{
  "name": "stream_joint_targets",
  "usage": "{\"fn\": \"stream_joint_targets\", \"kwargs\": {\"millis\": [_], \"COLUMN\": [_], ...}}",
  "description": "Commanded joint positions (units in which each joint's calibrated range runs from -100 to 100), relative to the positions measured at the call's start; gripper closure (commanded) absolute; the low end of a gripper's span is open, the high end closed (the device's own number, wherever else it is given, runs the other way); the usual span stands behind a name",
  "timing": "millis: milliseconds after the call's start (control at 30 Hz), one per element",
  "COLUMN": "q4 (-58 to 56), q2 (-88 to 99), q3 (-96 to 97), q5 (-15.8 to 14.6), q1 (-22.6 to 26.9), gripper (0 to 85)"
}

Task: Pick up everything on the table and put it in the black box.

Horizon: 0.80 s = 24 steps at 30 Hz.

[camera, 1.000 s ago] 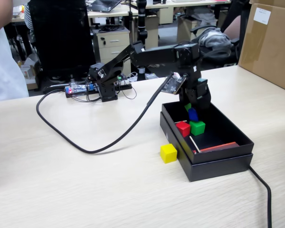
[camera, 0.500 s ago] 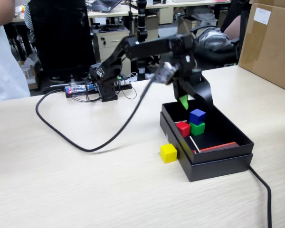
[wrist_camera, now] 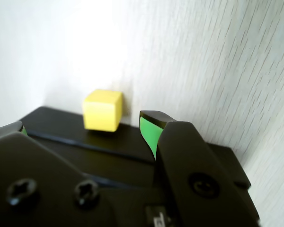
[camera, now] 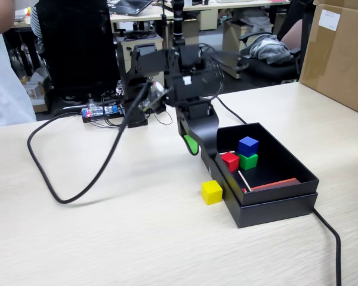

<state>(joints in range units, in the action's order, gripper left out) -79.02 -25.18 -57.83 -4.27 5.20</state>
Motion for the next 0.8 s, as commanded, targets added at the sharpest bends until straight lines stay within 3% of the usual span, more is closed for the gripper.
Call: {"fn": "stream_joint_targets", "kwargs": {"millis": [0, 400, 500, 633, 767], "q4": [-0.94, 0.44, 2.08, 3.73, 3.73], "q2": [-4.37, -19.52, -20.32, -21.81, -21.58], "q3": [-6.18, -12.71, -13.43, -14.70, -14.43], "q5": [-0.15, -0.49, -0.34, -0.29, -0.49], "q1": [0.49, 1.22, 1.17, 1.12, 1.03], "gripper": [37.5, 39.2, 48.5, 66.9, 71.4]}}
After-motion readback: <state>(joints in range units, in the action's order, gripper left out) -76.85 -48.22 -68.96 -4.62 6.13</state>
